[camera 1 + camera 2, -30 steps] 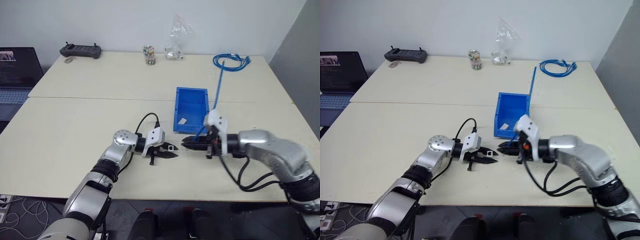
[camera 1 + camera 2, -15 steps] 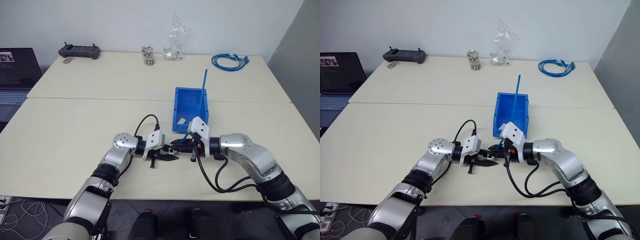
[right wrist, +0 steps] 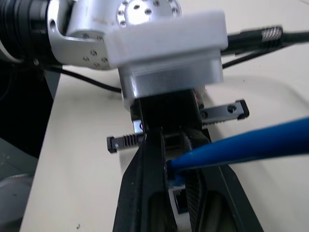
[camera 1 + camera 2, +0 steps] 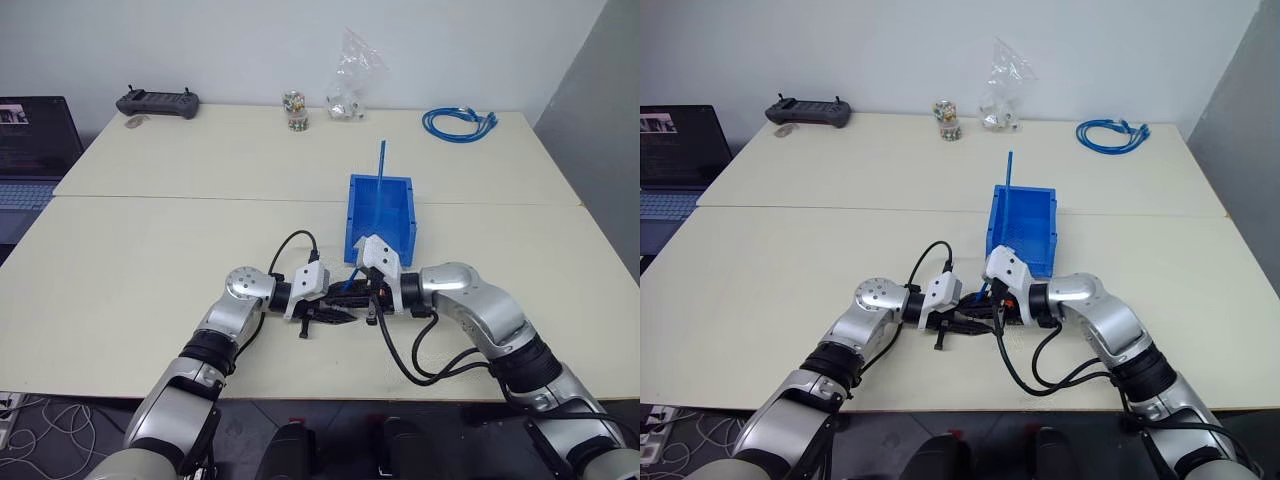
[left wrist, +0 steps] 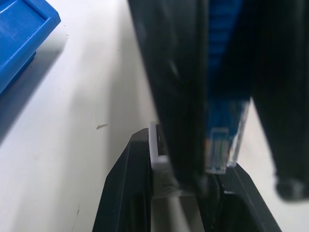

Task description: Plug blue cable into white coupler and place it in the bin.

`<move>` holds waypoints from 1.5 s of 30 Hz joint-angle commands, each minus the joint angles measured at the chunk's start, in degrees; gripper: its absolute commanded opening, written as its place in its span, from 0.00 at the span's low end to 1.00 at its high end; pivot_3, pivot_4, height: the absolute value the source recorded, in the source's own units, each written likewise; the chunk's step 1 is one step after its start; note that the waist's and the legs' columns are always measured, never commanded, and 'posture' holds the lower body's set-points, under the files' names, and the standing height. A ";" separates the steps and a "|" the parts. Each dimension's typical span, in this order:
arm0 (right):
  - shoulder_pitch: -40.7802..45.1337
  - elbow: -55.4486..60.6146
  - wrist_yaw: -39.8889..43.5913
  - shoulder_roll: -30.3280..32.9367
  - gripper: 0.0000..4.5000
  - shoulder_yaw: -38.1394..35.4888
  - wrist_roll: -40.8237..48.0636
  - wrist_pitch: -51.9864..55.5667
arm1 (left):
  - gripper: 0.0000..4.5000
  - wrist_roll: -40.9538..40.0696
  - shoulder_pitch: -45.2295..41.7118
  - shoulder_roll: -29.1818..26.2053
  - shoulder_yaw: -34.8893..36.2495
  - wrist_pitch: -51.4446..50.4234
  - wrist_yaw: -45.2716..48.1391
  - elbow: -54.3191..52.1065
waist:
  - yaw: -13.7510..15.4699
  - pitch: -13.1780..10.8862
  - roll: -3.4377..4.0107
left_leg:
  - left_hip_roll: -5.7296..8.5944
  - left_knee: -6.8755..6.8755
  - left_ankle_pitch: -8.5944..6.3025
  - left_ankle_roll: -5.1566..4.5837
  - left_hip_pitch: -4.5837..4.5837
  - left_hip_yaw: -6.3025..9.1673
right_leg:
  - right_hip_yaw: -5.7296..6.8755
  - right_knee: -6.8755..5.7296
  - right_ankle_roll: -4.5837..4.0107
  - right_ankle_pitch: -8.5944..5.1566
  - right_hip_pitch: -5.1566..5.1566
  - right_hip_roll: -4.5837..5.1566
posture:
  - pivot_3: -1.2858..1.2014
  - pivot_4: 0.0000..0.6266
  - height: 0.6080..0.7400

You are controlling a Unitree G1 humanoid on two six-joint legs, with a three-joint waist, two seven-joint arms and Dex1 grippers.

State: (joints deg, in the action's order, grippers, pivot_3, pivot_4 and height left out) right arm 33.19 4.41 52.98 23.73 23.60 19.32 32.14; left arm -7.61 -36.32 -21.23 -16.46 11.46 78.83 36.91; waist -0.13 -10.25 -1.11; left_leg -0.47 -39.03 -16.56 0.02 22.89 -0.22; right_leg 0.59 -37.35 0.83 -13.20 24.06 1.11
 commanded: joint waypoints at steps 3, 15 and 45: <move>0.44 -0.67 1.52 0.01 0.08 -0.92 -1.32 -1.83 | 0.18 0.63 1.08 -0.74 0.11 -0.23 0.42 -1.35 | 0.00 0.00 0.00 | 0.00 0.00 0.00 0.00 -0.02 0.00 | -0.01 -0.05 0.00 0.00 0.00 0.00 | 0.52 0.24 1.00; 3.30 2.66 1.98 -1.04 0.08 -4.16 2.40 4.46 | 0.18 1.01 0.12 -0.53 0.03 0.47 0.37 0.16 | 0.00 0.00 0.00 | 0.01 -0.04 0.01 0.01 -0.08 0.00 | -0.01 -0.35 -0.10 -0.06 0.05 0.01 | 0.52 0.24 1.00; 4.61 -7.21 7.70 -0.64 0.08 3.34 -9.63 -9.17 | 0.18 1.08 1.35 -0.36 0.24 0.09 -0.11 -1.40 | -0.12 0.03 0.01 | 0.01 -0.07 0.01 0.01 -0.18 -0.03 | -0.03 -0.48 -0.11 -0.07 0.03 0.00 | 0.52 0.24 1.00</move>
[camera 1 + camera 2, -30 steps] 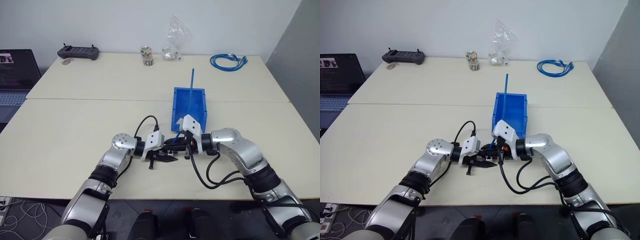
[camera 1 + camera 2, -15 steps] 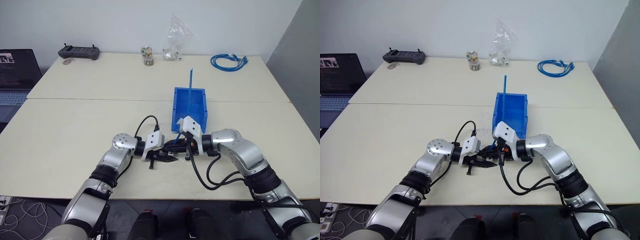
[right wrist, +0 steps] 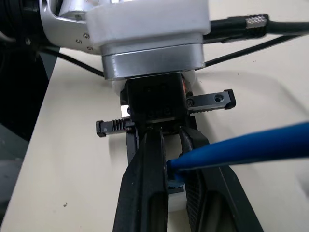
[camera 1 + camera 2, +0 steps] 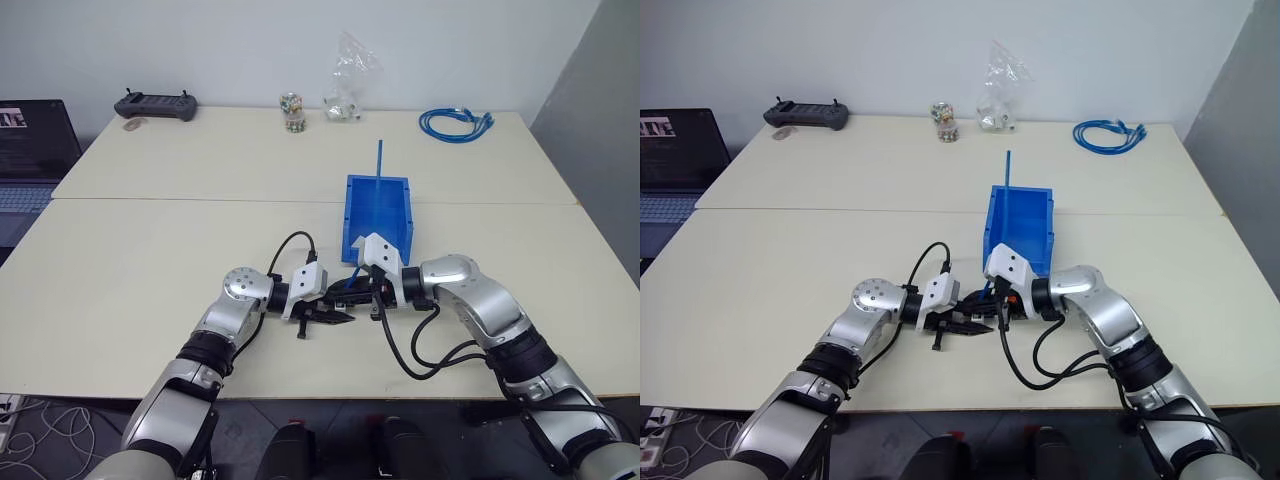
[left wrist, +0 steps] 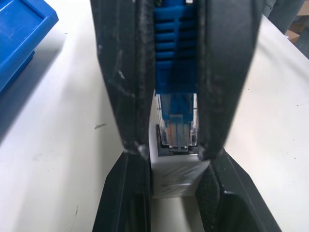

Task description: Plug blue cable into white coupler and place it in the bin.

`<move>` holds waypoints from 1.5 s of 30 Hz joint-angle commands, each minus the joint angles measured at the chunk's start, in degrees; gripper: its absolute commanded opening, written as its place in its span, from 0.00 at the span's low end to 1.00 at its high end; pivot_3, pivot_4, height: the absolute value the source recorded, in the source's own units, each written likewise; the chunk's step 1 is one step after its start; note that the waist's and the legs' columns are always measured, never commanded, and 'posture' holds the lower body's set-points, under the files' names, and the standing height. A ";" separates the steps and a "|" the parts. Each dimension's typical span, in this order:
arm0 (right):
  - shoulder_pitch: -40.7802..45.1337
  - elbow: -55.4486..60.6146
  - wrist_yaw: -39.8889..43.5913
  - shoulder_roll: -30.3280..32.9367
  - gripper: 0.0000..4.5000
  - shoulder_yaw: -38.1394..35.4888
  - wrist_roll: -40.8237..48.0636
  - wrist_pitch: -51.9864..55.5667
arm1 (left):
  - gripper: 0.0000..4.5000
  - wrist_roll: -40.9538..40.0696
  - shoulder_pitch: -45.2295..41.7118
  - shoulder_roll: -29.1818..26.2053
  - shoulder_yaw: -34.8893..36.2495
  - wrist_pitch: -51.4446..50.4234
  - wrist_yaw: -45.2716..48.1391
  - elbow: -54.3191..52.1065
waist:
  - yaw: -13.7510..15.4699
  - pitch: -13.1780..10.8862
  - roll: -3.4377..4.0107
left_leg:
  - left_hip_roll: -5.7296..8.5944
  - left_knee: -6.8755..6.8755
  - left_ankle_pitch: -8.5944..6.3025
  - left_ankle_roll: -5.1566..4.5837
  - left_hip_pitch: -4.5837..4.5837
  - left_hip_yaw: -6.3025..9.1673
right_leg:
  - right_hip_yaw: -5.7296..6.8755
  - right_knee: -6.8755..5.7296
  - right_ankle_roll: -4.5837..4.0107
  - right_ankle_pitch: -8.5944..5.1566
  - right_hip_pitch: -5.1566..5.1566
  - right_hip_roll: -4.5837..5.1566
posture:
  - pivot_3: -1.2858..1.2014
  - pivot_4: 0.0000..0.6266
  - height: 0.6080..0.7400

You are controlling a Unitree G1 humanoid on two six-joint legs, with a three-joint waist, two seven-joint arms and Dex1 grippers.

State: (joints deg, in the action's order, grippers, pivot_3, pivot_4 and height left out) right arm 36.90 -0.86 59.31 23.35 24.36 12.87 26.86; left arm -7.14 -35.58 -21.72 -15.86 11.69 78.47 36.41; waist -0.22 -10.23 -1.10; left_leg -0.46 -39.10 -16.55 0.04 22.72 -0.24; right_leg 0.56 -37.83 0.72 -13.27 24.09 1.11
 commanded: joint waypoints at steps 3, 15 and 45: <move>1.19 -3.30 2.51 -0.30 0.08 4.90 -6.18 -7.45 | 0.18 0.68 0.71 0.18 -0.26 0.06 0.04 -0.99 | -0.11 0.04 0.01 | 0.00 0.00 0.00 0.00 -0.04 -0.02 | -0.02 -0.04 0.00 0.00 -0.02 0.00 | 0.52 0.24 1.00; -0.32 -5.39 4.65 -3.42 0.08 5.58 -5.67 -0.61 | 0.18 0.89 1.04 0.51 0.10 0.04 -0.41 -1.59 | -0.16 0.66 0.00 | -0.02 0.02 0.00 0.00 -0.18 -0.04 | -0.04 -0.16 -0.15 -0.09 -0.05 -0.01 | 0.52 0.24 1.00; -11.41 16.40 -3.98 -1.03 0.08 -10.73 3.13 12.16 | 0.78 -7.28 18.43 -5.64 8.48 -18.80 -10.77 -32.25 | -1.59 1.57 0.08 | -0.22 0.28 -0.07 -0.01 -0.99 0.20 | -0.12 -0.16 -0.49 -0.48 -0.75 0.15 | 0.52 0.24 1.00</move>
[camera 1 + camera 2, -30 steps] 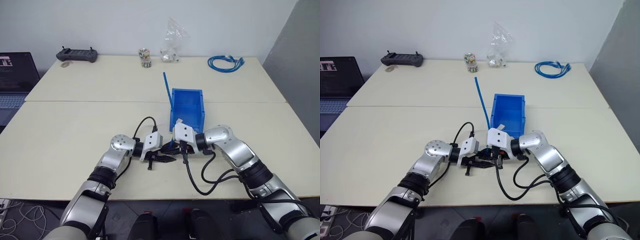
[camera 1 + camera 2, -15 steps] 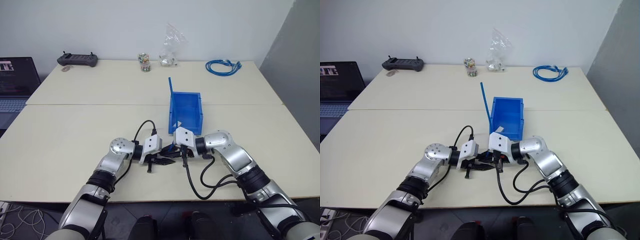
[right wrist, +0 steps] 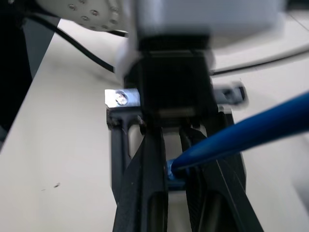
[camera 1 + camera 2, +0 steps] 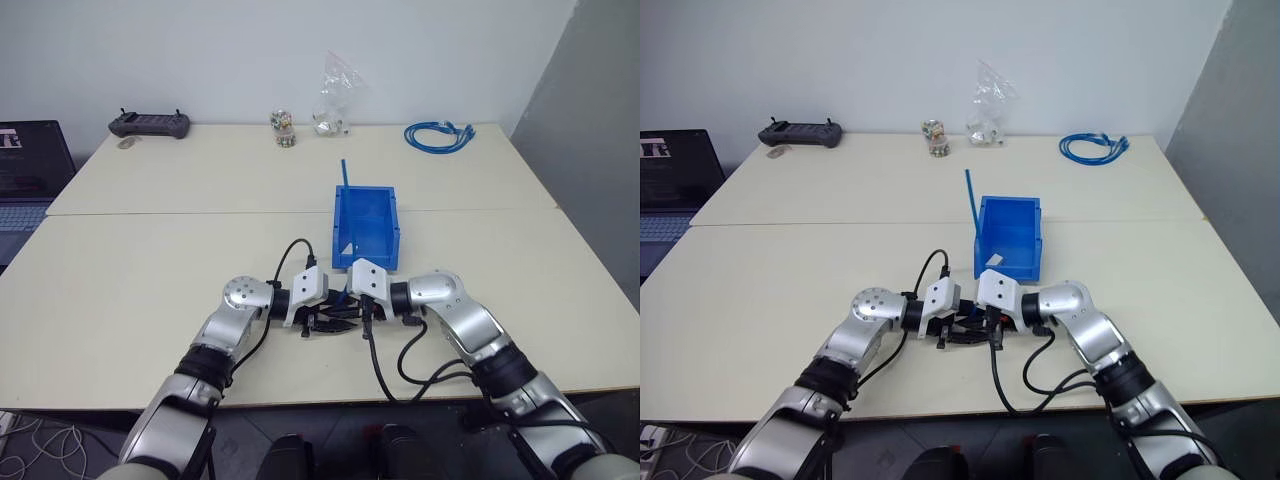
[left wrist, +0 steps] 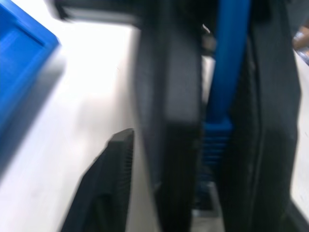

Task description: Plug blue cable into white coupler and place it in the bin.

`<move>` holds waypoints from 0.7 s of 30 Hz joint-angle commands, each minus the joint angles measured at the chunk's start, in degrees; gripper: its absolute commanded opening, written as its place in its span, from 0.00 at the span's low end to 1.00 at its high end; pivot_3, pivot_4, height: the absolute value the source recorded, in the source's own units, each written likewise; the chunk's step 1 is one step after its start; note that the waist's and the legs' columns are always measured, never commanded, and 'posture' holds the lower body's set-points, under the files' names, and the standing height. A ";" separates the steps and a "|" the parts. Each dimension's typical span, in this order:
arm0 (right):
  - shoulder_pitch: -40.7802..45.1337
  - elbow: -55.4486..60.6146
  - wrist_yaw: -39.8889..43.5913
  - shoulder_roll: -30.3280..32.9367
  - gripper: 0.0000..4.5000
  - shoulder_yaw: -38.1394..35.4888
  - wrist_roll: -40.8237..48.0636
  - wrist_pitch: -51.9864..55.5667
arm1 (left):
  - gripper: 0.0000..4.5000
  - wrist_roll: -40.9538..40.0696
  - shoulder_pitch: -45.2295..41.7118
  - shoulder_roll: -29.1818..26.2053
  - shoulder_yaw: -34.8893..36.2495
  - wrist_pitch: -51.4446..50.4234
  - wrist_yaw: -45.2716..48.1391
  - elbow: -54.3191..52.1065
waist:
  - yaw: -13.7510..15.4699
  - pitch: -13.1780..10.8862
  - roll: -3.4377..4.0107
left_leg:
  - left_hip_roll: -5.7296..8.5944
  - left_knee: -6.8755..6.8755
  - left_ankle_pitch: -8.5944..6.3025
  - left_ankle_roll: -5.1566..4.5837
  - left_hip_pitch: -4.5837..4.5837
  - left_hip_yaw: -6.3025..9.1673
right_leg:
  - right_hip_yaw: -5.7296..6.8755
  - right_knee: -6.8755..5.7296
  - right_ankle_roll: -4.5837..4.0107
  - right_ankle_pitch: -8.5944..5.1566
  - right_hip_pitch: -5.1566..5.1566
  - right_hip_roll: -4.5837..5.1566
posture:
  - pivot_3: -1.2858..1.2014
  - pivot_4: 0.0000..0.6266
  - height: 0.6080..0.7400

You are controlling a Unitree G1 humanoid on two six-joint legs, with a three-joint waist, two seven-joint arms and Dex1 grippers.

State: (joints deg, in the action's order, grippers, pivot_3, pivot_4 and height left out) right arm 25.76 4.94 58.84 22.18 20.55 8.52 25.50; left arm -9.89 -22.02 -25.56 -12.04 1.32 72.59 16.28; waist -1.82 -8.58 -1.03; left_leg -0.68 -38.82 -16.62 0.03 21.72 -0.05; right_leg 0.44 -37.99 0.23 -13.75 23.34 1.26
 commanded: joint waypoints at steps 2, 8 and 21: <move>0.64 14.72 -6.72 -1.14 0.08 -11.23 12.32 21.47 | 0.88 -6.53 8.23 -2.22 6.31 -13.49 -8.35 -18.52 | 0.28 -0.44 0.05 | -0.02 -0.01 0.01 0.02 0.17 0.15 | 0.11 -0.08 -0.03 -0.01 0.16 0.02 | 0.52 0.24 1.00; 18.47 10.03 -17.51 -6.46 0.08 -27.11 24.17 46.93 | 1.00 -12.48 14.03 1.49 13.10 -29.75 -26.66 -40.41 | 0.24 -0.61 0.12 | -0.01 -0.02 0.01 0.03 0.17 0.20 | 0.12 -0.04 0.08 -0.08 0.14 0.03 | 0.52 0.24 1.00; 46.59 -45.30 -20.24 -5.54 0.44 -22.32 10.05 27.52 | 1.00 -6.59 16.12 14.43 10.49 -36.85 -54.64 -53.62 | 0.23 -0.62 0.09 | 0.13 0.08 0.00 0.01 0.28 -0.07 | -0.04 0.13 -0.04 0.00 0.16 0.04 | 0.52 0.24 1.00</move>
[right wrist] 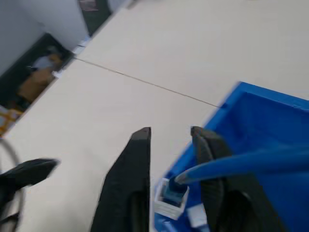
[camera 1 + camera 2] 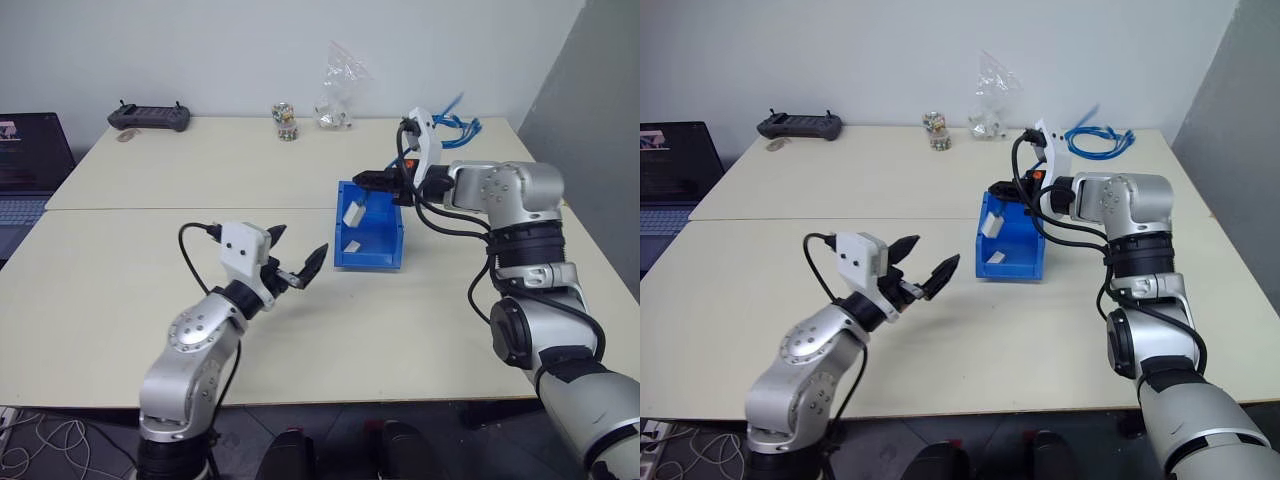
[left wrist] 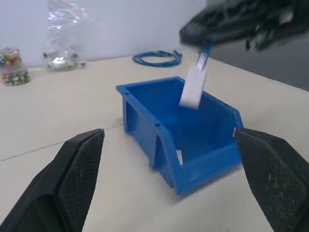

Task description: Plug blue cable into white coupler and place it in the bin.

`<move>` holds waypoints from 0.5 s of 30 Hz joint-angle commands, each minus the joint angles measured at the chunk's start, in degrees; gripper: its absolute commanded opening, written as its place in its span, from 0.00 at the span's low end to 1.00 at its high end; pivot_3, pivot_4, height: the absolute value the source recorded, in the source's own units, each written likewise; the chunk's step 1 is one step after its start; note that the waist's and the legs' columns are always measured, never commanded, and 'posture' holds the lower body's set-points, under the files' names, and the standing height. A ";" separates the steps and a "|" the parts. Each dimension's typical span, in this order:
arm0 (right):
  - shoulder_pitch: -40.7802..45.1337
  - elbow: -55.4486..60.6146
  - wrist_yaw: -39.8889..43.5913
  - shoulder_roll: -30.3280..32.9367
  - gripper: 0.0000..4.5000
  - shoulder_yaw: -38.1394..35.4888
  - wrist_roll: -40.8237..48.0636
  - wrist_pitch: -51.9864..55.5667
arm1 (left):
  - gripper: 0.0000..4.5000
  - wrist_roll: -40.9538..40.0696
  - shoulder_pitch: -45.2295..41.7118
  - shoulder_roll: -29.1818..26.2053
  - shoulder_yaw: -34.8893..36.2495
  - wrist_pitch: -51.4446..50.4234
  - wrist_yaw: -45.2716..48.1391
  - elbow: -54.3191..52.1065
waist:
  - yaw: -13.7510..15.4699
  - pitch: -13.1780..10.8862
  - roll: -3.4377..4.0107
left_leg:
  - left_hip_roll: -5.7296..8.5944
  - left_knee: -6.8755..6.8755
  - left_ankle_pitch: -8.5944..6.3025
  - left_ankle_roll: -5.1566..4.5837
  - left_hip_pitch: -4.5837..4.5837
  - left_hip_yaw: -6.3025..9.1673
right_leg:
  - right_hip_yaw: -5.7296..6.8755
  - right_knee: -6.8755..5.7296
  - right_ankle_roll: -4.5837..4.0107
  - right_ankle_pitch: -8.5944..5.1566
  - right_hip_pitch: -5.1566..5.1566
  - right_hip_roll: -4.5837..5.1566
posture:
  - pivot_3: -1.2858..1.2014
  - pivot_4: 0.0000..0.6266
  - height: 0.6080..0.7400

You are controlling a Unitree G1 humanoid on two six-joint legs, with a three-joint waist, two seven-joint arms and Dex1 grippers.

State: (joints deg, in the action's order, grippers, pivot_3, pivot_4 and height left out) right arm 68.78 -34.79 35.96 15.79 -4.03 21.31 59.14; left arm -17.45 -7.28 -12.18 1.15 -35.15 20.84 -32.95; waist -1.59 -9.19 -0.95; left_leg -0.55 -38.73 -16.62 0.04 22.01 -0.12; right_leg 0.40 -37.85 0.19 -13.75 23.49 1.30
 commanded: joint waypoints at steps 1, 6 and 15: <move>4.23 -7.26 3.37 1.03 0.53 2.86 -3.41 -7.26 | 1.00 0.87 1.71 1.55 -3.01 -0.58 -3.72 -4.74 | 0.01 -0.01 0.01 | 0.00 0.01 0.00 0.00 0.02 0.01 | 0.01 0.02 0.00 0.00 0.02 0.01 | 0.52 0.24 1.00; 5.38 -11.33 4.76 2.33 0.81 4.71 -6.66 -11.52 | 1.00 0.64 0.83 2.48 -3.07 -1.47 -6.22 -4.00 | 0.09 -0.05 0.00 | -0.04 0.01 0.00 0.00 0.04 0.09 | 0.09 -0.02 0.00 0.00 0.04 0.00 | 0.52 0.24 1.00; -10.04 16.06 5.00 13.21 0.97 5.26 -9.90 -16.30 | 1.00 -0.02 -2.93 2.40 1.87 -5.08 -10.00 0.64 | 0.38 -0.08 -0.05 | 0.00 0.00 0.00 0.00 0.10 0.10 | 0.12 0.10 0.01 -0.01 0.02 -0.10 | 0.52 0.24 1.00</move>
State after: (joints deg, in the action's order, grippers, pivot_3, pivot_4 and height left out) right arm 63.66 -31.36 41.97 27.24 2.32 12.18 46.78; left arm -17.36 -8.90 -9.31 0.84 -39.85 11.93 -32.68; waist -1.22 -9.28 -1.00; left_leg -0.56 -38.72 -16.62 0.04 22.14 0.01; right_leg 0.53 -37.70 0.20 -13.76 23.52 1.22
